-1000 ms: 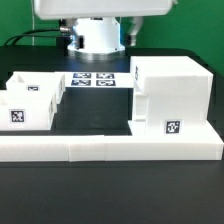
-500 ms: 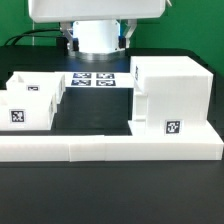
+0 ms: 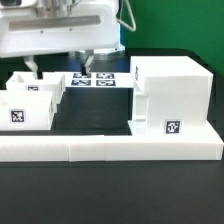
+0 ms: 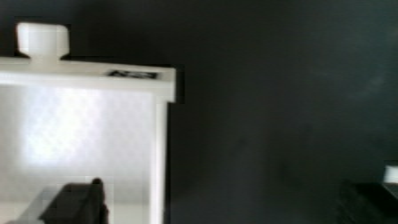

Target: Assemble drawer

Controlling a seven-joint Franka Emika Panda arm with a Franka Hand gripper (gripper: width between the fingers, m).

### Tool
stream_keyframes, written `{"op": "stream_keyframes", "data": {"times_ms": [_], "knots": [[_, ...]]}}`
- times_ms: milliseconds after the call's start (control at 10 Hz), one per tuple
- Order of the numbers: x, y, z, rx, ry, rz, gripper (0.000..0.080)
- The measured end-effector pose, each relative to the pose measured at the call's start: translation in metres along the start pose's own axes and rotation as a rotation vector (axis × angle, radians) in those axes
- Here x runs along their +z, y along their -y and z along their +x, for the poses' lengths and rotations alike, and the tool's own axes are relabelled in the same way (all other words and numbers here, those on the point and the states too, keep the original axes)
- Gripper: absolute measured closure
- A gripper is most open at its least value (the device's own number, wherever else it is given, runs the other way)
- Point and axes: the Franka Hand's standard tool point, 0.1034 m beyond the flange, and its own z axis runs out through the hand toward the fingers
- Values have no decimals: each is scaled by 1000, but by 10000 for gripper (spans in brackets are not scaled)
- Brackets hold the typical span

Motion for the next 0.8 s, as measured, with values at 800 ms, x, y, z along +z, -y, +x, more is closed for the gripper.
{"op": "stream_keyframes", "data": {"times_ms": [800], "knots": [[42,-13,-4,1,0,-32,150]]}}
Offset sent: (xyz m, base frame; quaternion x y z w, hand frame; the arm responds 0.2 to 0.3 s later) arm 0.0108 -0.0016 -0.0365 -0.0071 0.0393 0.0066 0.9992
